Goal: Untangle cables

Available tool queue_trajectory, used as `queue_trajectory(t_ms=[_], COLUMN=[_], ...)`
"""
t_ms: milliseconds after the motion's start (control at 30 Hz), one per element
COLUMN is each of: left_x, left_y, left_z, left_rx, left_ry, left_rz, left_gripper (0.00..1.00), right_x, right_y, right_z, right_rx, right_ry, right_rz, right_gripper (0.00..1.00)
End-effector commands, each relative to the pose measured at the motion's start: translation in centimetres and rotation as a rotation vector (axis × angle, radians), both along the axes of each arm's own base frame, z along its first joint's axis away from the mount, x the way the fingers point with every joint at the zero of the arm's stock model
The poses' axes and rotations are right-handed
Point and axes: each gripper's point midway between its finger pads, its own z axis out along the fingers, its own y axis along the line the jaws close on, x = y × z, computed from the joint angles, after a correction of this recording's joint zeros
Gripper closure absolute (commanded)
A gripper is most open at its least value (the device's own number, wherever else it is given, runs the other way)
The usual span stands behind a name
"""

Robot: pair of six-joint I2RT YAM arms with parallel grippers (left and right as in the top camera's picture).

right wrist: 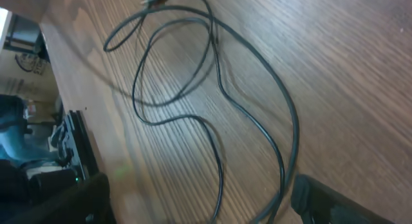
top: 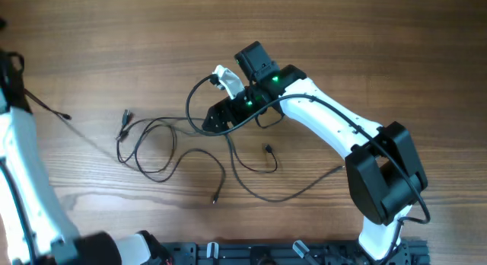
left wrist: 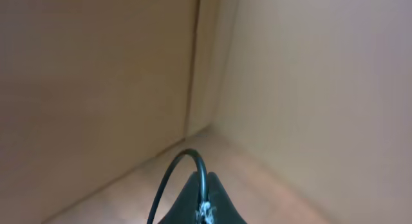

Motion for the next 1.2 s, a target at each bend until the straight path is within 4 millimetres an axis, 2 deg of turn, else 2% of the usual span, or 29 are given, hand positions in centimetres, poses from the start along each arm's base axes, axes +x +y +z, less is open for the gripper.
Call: queue_trajectory(t_ms=[0, 67, 133, 167, 200, 267, 300, 367, 467, 533, 600, 700, 733, 800, 867, 933, 1000, 1033, 1100, 1167], left_x=[0.2, 0.9, 1.3, 1.5, 1.7, 1.4, 0.9, 0.0, -0.6, -0.6, -1.9, -6.1, -7.0, -10.1, -11.9, -14.2, -15.9, -17.0, -18.8, -19.2], left_y=[2.5, 2.6, 2.9, 3.2, 3.7, 4.4, 4.7, 4.8, 3.5, 0.2, -4.1, -7.2, -7.7, -9.2, -10.5, -12.1, -12.8, -13.1, -13.2, -13.1], left_z=[-3.5, -5.5, -7.4, -8.8, -10.9, -13.6, -14.8, -15.9, -14.5, -12.9, -12.3, -14.5, -15.6, -20.5, -24.5, -29.9, -33.5, -35.9, -38.7, -40.0], left_rx=[0.003, -0.036, -0.087, -0.12, -0.171, -0.243, -0.281, -0.339, -0.403, -0.508, -0.624, -0.801, -0.821, -0.854, -0.888, -0.935, -0.954, -0.967, -0.981, -0.978], left_ry=[0.098, 0.115, 0.133, 0.151, 0.169, 0.199, 0.219, 0.227, 0.156, 0.109, 0.141, 0.2, 0.213, 0.283, 0.317, 0.373, 0.428, 0.461, 0.488, 0.492], left_rz=[0.054, 0.042, 0.058, 0.069, 0.093, 0.133, 0.156, 0.196, 0.193, 0.063, -0.077, 0.021, 0.037, 0.073, 0.077, 0.087, 0.12, 0.15, 0.238, 0.256], left_gripper=[0.96, 0.96, 0.88, 0.8, 0.53, 0.12, 0.0, 0.0, 0.0, 0.0, 0.01, 0.0, 0.0, 0.0, 0.0, 0.1, 0.13, 0.17, 0.2, 0.21], right_x=[-0.5, -0.6, -0.6, -0.6, -0.7, -1.0, -1.1, -1.3, -1.3, -1.0, -0.5, 0.3, 0.6, 1.0, 1.1, 1.1, 0.8, 0.6, 0.4, 0.4], right_y=[-0.3, -0.4, -0.4, -0.4, -0.5, -0.6, -0.8, -0.9, -0.9, -0.9, -1.5, -2.6, -3.0, -4.0, -4.6, -4.8, -4.7, -4.7, -4.6, -4.7], right_z=[-0.9, -0.9, -0.9, -1.0, -1.0, -1.1, -1.2, -1.3, -1.3, -1.3, -1.4, -0.8, -0.6, -0.5, -0.6, -0.7, -0.7, -0.7, -0.7, -0.7], right_rx=[-0.026, -0.029, -0.03, -0.032, -0.036, -0.043, -0.049, -0.054, -0.053, -0.058, -0.082, -0.082, -0.082, -0.09, -0.098, -0.102, -0.104, -0.107, -0.11, -0.111], right_ry=[0.031, 0.037, 0.039, 0.041, 0.047, 0.056, 0.059, 0.057, 0.055, 0.045, 0.031, 0.03, 0.031, 0.044, 0.056, 0.065, 0.075, 0.08, 0.085, 0.087], right_rz=[0.0, 0.0, 0.0, 0.0, 0.0, 0.002, 0.006, 0.019, 0.019, 0.014, -0.008, -0.04, -0.05, -0.074, -0.084, -0.091, -0.089, -0.086, -0.083, -0.084], right_gripper=[0.07, 0.07, 0.07, 0.07, 0.07, 0.07, 0.07, 0.07, 0.06, 0.05, 0.05, 0.05, 0.05, 0.05, 0.05, 0.05, 0.05, 0.06, 0.06, 0.06])
